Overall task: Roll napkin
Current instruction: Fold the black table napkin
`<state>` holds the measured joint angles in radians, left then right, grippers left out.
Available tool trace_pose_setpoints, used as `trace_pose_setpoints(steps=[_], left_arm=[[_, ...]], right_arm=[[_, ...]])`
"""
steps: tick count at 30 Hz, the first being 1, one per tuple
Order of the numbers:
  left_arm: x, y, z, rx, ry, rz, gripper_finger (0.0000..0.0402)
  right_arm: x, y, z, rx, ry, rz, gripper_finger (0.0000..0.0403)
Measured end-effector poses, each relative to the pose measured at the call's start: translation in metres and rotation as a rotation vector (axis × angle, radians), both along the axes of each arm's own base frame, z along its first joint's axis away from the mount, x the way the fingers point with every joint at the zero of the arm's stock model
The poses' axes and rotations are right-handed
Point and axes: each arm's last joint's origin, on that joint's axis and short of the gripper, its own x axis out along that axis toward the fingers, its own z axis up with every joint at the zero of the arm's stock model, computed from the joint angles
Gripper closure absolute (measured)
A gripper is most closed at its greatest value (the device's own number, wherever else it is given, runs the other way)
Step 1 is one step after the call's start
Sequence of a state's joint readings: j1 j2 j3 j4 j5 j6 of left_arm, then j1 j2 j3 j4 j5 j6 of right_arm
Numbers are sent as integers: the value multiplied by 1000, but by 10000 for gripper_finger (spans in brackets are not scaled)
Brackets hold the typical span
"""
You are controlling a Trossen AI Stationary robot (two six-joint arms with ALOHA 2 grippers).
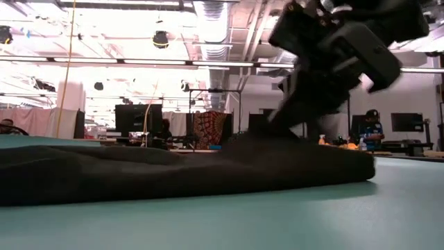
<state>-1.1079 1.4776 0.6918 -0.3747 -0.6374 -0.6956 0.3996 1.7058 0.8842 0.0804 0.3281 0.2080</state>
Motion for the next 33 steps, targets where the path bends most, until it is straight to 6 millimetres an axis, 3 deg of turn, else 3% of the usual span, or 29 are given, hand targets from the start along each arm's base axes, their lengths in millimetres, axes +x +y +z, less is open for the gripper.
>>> trace_pose_setpoints(steps=[7, 14, 24, 33], left_arm=[[13, 6, 35, 203, -103, 75, 401], [26, 25, 46, 428, -169, 158, 401], [57, 90, 58, 840, -225, 420, 401], [62, 157, 99, 1081, -249, 690, 401]], right_arm=[[17, 4, 37, -240, -41, -91, 389], [21, -6, 73, -584, -30, -368, 390], [32, -52, 88, -835, -28, -678, 390], [46, -109, 101, -1031, 103, -812, 390]])
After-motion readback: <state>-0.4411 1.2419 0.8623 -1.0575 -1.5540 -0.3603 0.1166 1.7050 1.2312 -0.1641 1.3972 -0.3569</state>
